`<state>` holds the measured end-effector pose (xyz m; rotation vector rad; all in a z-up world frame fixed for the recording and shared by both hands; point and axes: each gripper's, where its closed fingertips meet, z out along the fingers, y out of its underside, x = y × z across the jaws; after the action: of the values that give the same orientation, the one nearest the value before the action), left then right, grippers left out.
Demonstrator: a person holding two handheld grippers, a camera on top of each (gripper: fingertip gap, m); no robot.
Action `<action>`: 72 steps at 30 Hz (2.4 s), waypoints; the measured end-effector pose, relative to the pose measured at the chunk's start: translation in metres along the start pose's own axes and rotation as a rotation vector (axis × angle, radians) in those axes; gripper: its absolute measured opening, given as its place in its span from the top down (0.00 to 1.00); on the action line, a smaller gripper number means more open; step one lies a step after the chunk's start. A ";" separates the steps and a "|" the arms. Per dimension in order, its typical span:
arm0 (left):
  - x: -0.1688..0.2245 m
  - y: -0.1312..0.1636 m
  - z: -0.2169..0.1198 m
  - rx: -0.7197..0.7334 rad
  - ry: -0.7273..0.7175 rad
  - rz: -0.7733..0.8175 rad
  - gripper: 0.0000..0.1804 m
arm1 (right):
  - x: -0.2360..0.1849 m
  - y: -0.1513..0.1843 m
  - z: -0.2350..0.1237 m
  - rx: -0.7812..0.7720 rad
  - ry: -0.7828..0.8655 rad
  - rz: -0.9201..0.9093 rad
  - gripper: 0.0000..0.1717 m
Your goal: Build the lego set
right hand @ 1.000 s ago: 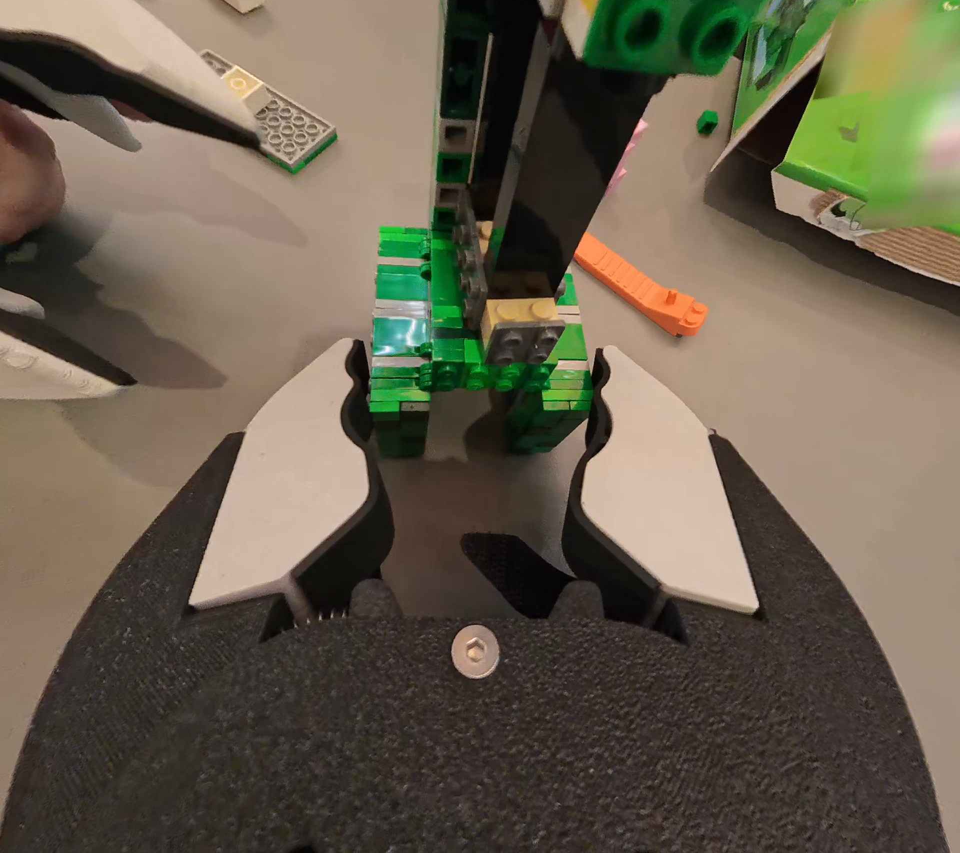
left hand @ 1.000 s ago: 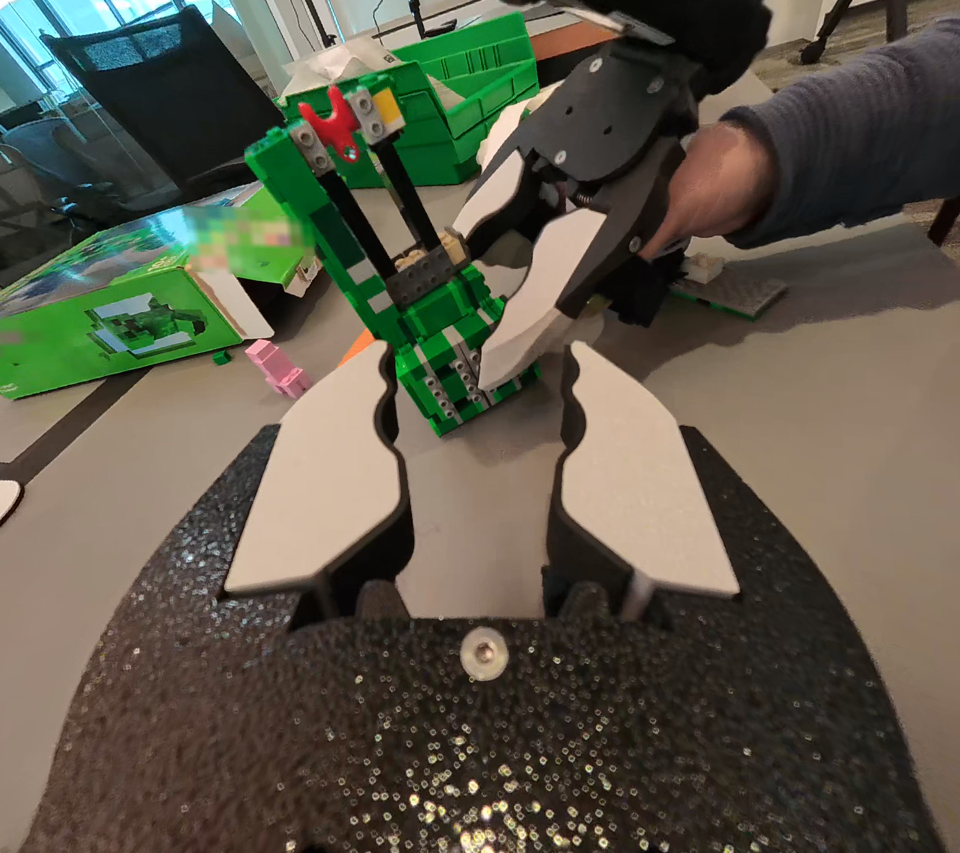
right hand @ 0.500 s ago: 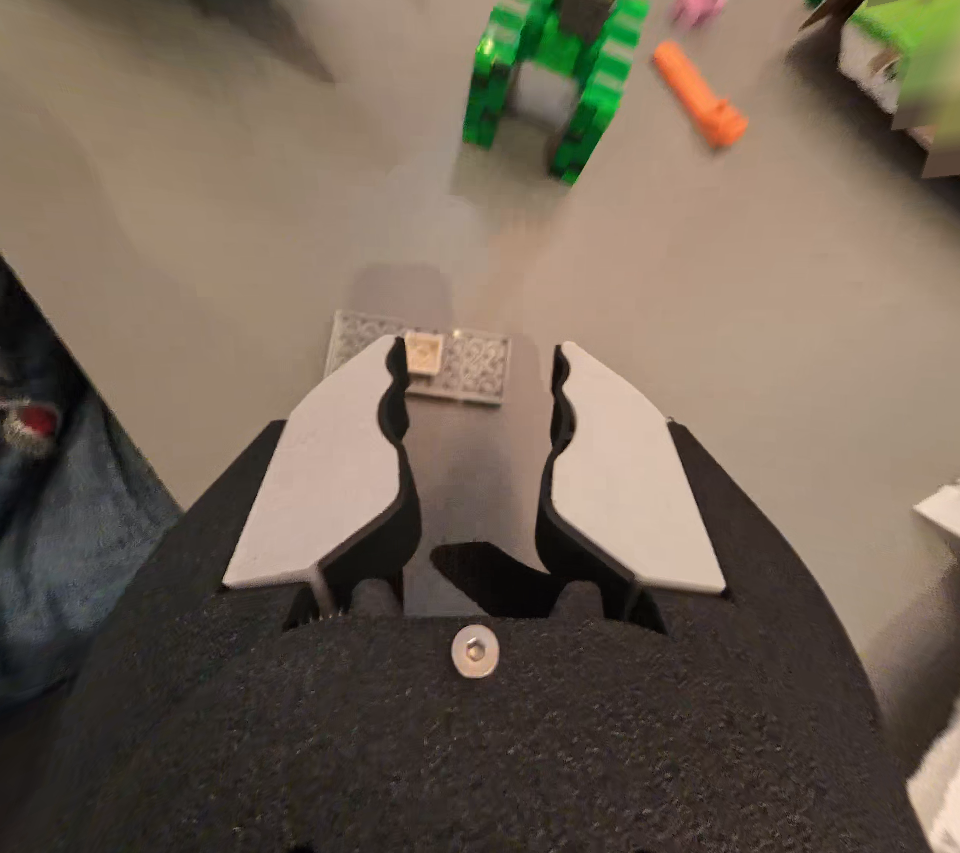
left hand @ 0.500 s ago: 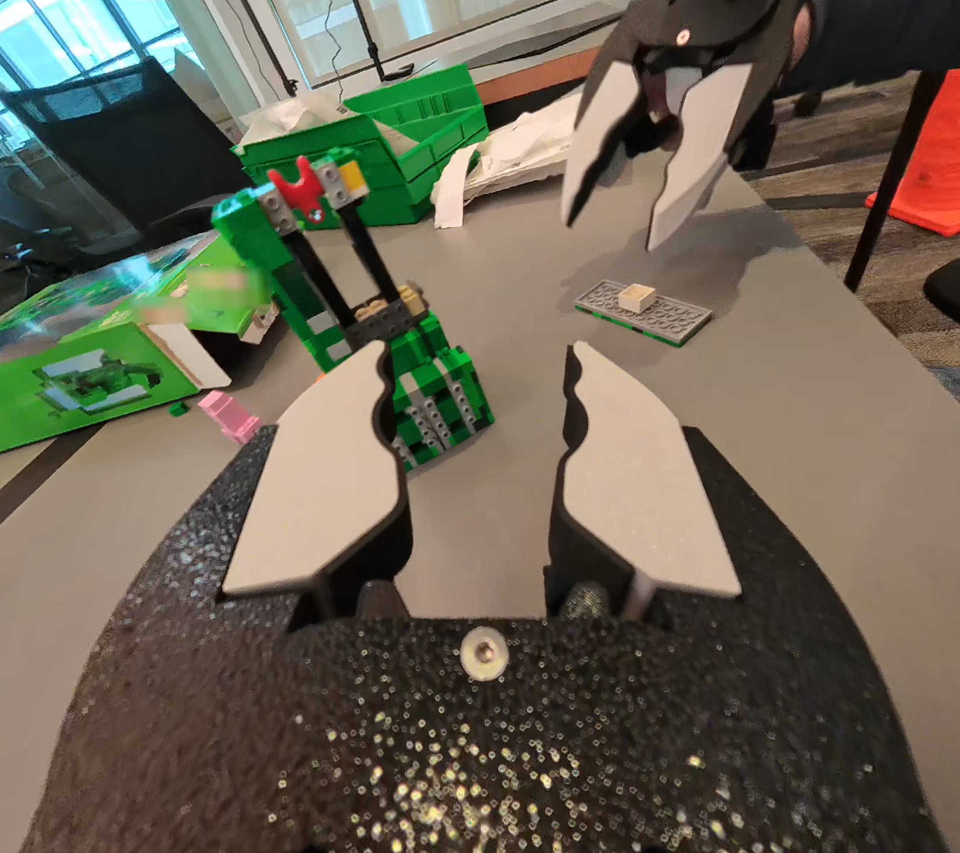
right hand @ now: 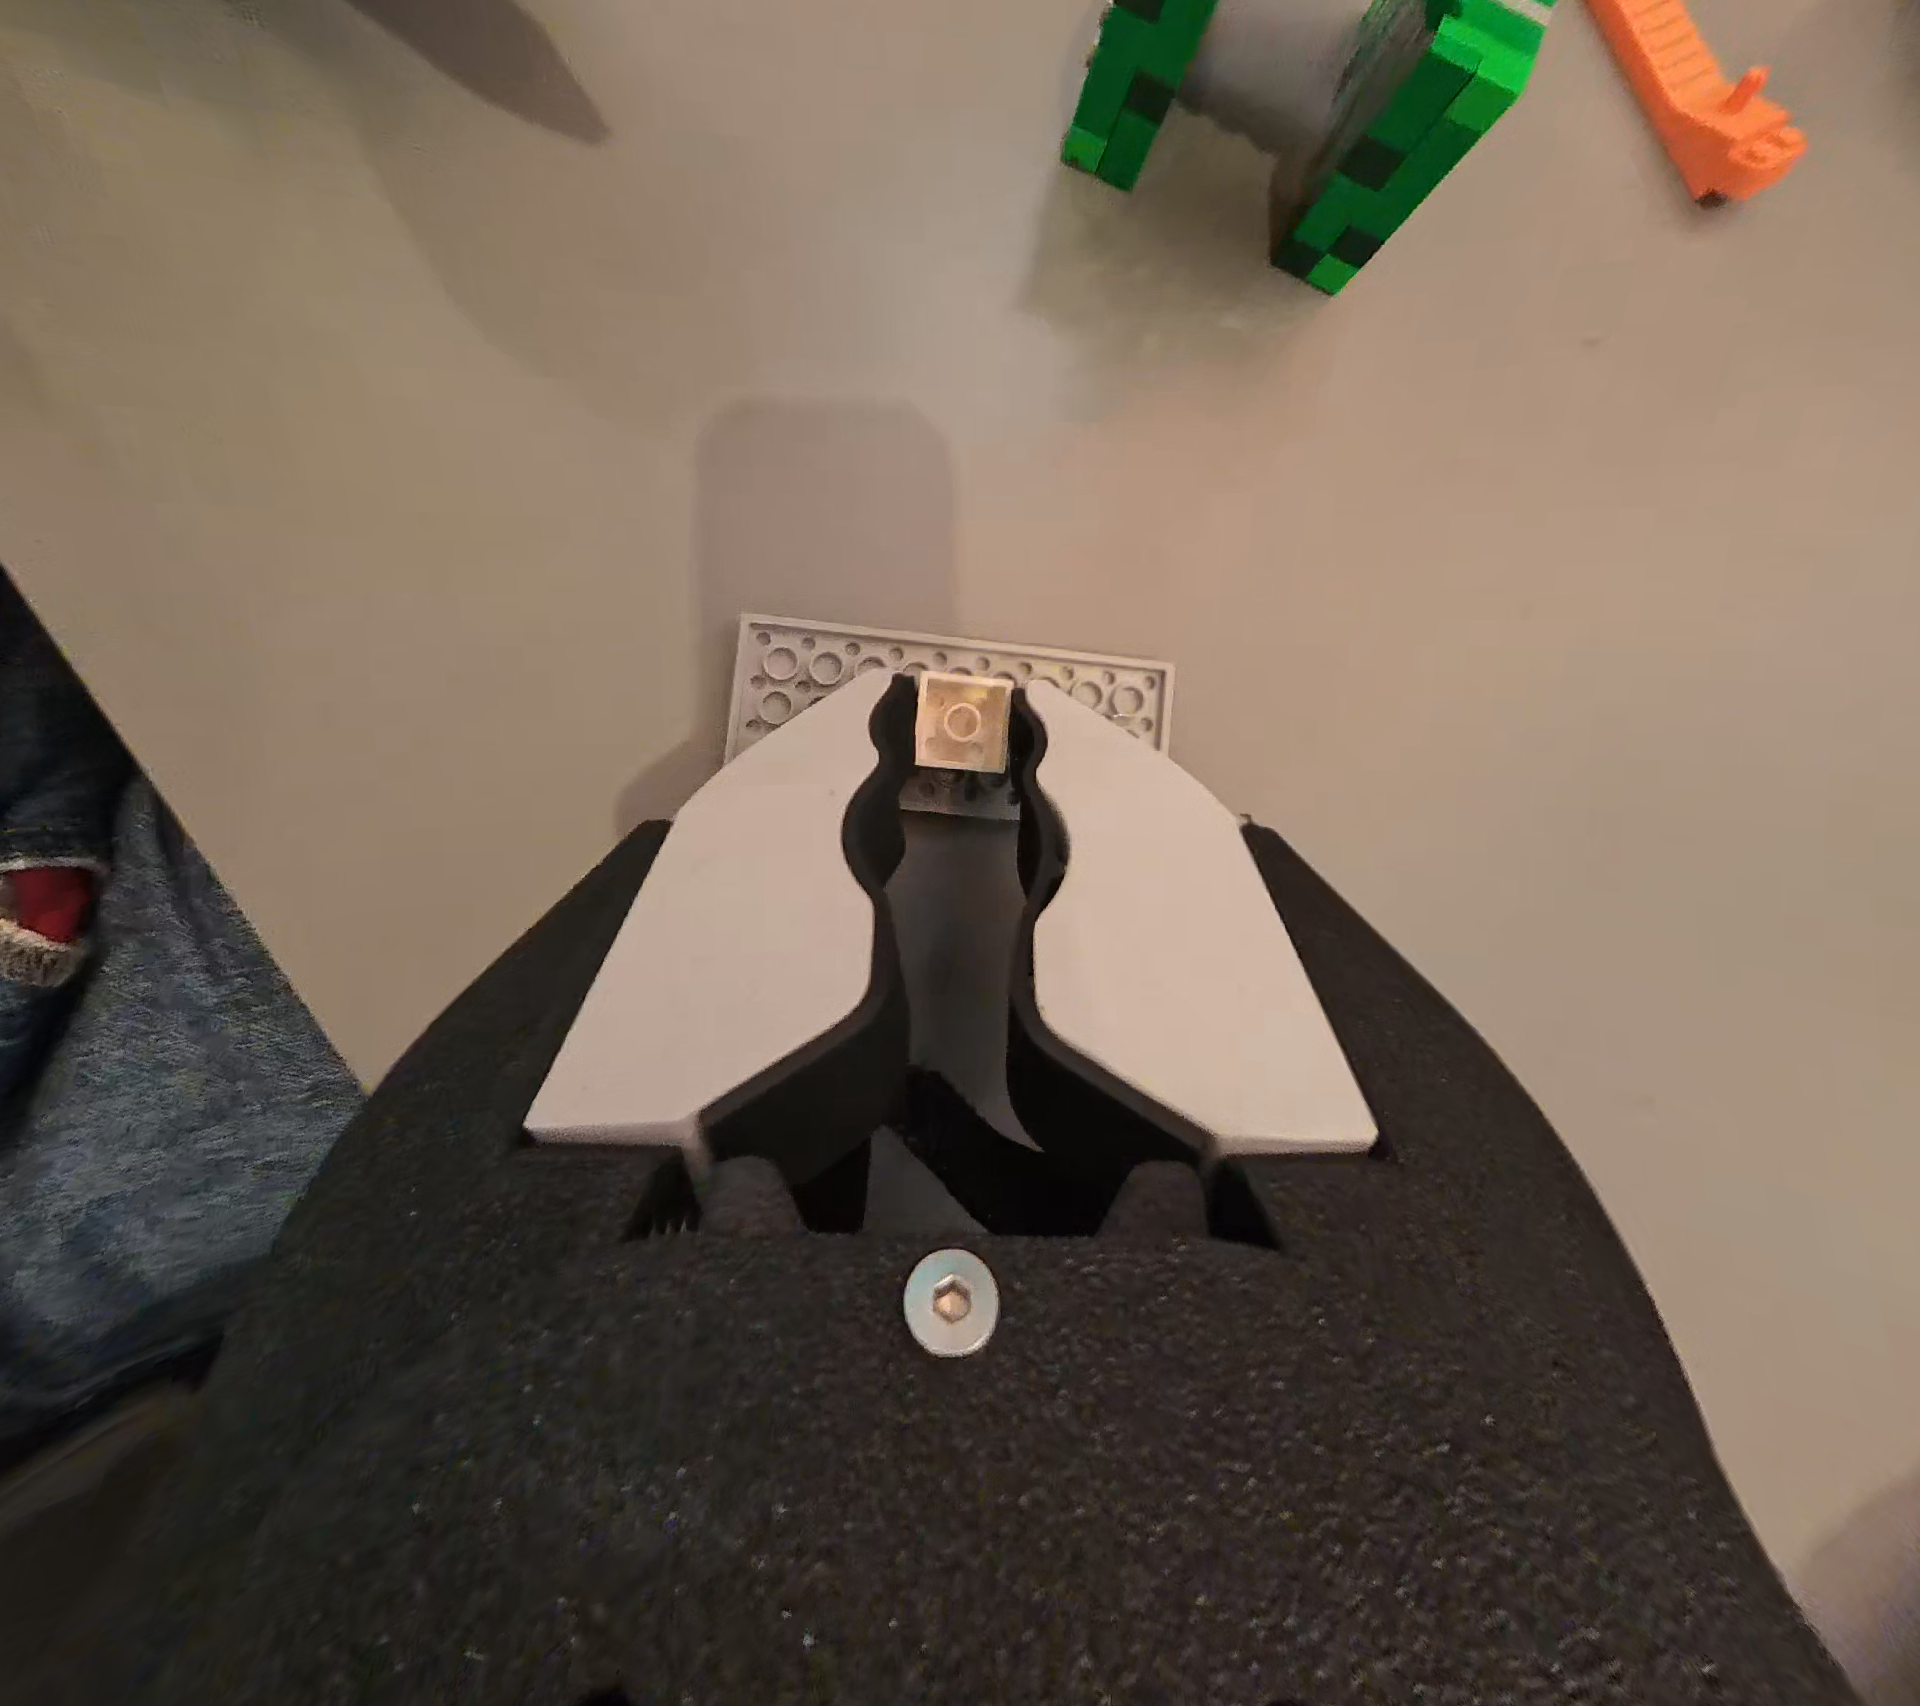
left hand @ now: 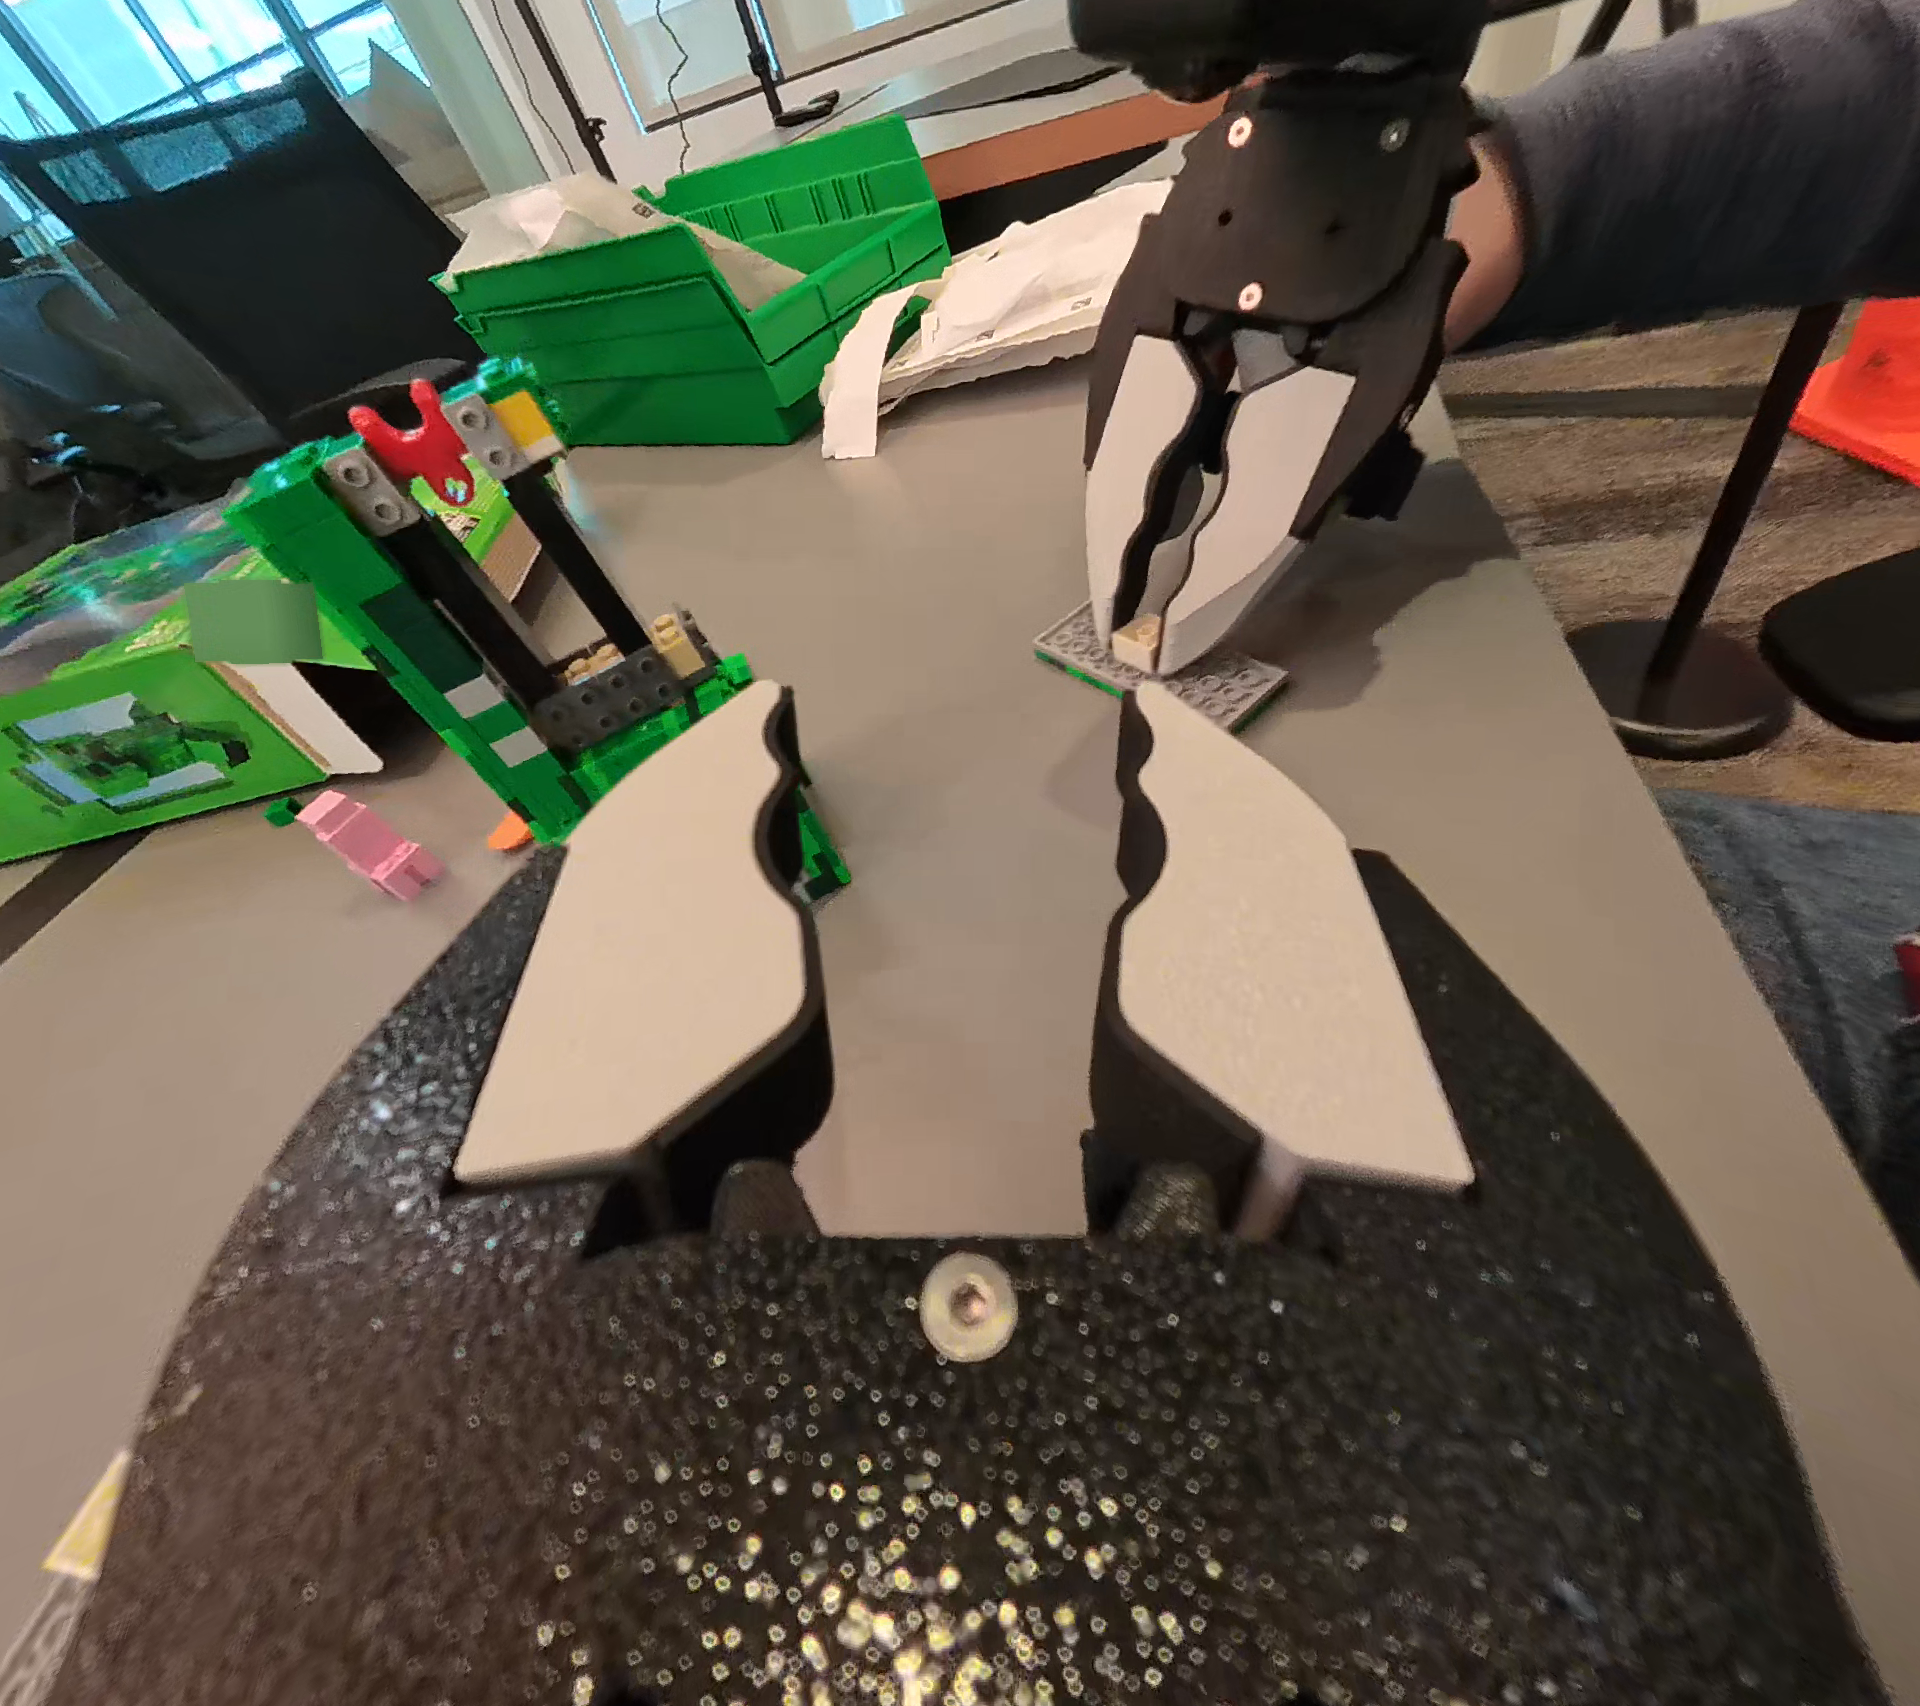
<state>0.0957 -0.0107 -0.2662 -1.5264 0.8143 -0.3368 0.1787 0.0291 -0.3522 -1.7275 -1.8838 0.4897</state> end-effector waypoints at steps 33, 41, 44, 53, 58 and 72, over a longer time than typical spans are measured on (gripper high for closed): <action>0.018 -0.108 -0.015 0.304 0.874 -0.950 0.87 | -0.050 -0.165 -0.119 1.024 -0.029 -0.767 0.90; 0.016 -0.109 -0.018 0.390 1.027 -1.123 0.78 | -0.054 -0.164 -0.119 1.043 -0.085 -0.756 0.90; 0.020 -0.109 -0.018 0.406 1.063 -1.122 0.81 | -0.055 -0.164 -0.120 1.057 -0.103 -0.745 0.90; 0.019 -0.110 -0.014 0.446 1.026 -1.108 0.90 | -0.051 -0.161 -0.124 1.064 -0.079 -0.745 0.90; 0.016 -0.109 -0.012 0.465 1.006 -1.149 0.91 | -0.047 -0.160 -0.121 1.043 -0.011 -0.777 0.90; 0.027 -0.086 0.007 0.121 0.582 -0.655 0.92 | -0.030 -0.162 -0.114 0.986 0.182 -0.817 0.91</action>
<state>0.1441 -0.0291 -0.1923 -1.5663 0.6892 -1.3347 0.1197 -0.0290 -0.1693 -0.3160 -1.5868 0.7078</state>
